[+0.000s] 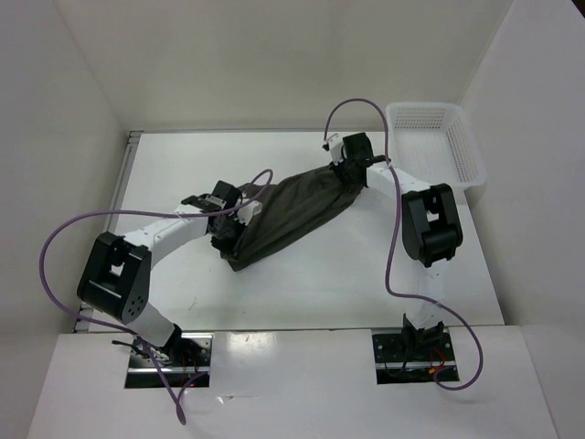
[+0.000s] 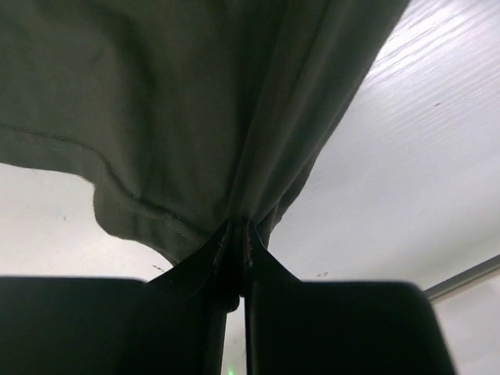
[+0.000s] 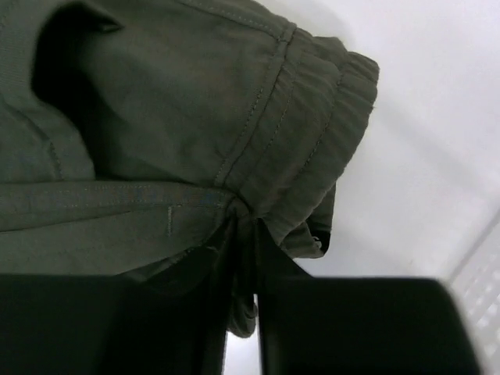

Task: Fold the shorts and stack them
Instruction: Fold the shorts

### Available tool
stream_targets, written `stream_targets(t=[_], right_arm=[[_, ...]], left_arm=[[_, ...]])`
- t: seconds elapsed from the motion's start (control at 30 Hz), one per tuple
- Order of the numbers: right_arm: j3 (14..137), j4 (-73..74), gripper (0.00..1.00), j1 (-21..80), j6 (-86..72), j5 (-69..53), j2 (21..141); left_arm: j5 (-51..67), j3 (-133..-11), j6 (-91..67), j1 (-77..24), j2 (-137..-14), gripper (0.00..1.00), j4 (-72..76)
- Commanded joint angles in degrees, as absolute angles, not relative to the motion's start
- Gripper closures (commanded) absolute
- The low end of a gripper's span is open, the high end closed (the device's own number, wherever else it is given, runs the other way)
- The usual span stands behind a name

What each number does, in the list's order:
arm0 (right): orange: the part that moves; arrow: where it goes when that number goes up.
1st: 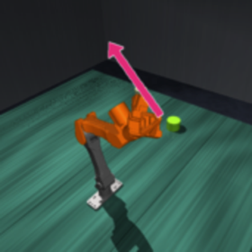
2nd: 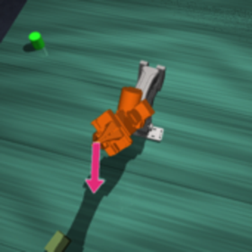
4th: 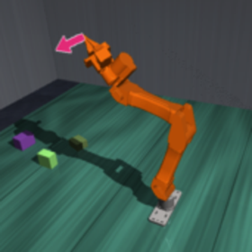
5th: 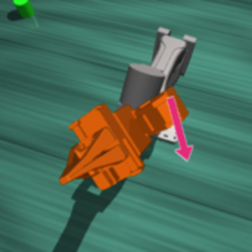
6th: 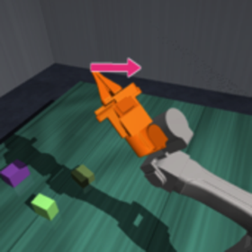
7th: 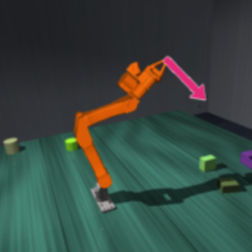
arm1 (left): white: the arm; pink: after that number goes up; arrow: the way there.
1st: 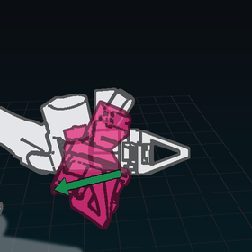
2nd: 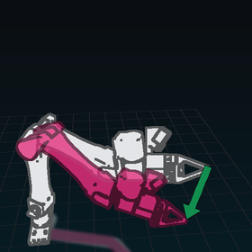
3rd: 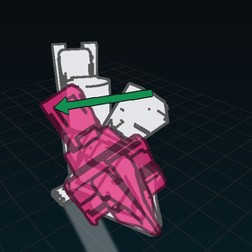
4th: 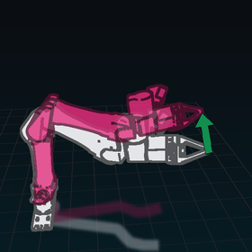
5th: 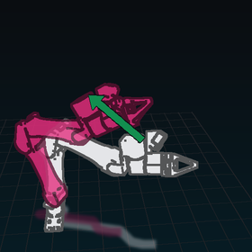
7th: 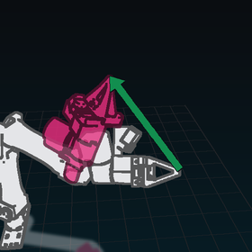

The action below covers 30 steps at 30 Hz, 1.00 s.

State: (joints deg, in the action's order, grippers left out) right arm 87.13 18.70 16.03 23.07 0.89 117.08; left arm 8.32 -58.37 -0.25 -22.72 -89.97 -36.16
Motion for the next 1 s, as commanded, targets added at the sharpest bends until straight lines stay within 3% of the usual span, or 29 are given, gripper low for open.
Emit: stream_targets(t=[0.0, 0.1, 0.23, 0.37, 0.57, 0.7, 0.8, 0.83, 0.97], right_arm=[[83.42, 16.0, 0.75, 15.56, 26.19, 2.91, 109.87], [81.39, 16.0, 0.58, 15.56, 26.72, 2.9, 108.55], [82.95, 19.68, 0.48, 13.55, 24.98, -0.6, 106.44], [86.04, 26.97, 0.35, 9.51, 21.45, -16.21, 105.38], [84.81, 27.6, 0.33, 8.27, 19.61, -17.93, 104.24], [87.8, 26.98, 0.3, 7.73, 17.93, -19.34, 105.29], [86.5, 26.98, 0.28, 7.73, 17.93, -19.86, 105.29], [85.61, 27.5, 0.28, 7.73, 17.93, -19.86, 104.68], [78.6, 28.12, 0.27, 7.73, 19.78, -21.09, 102.57]], left_arm=[[6.76, -56.69, 0.0, -22.41, -89.47, 0.83, -36.74], [10.62, -57.39, 0.0, -22.41, -89.47, 0.71, -37.43], [11.16, -57.39, 0.0, -24.6, -89.47, 0.56, -39.81], [9.94, -54.24, 0.0, -26.72, -88.95, 0.49, -39.73], [6.33, -52.82, 0.0, -28.56, -91.23, 0.41, -36.66], [5.19, -53.34, 0.0, -28.56, -94.13, 0.41, -36.04], [4.66, -53.35, 0.0, -29.18, -94.65, 0.51, -34.89], [4.05, -53.35, 0.0, -29.18, -94.66, 0.63, -34.2], [-2.78, -51.77, 0.0, -29.18, -95.19, 0.89, -31.38]])
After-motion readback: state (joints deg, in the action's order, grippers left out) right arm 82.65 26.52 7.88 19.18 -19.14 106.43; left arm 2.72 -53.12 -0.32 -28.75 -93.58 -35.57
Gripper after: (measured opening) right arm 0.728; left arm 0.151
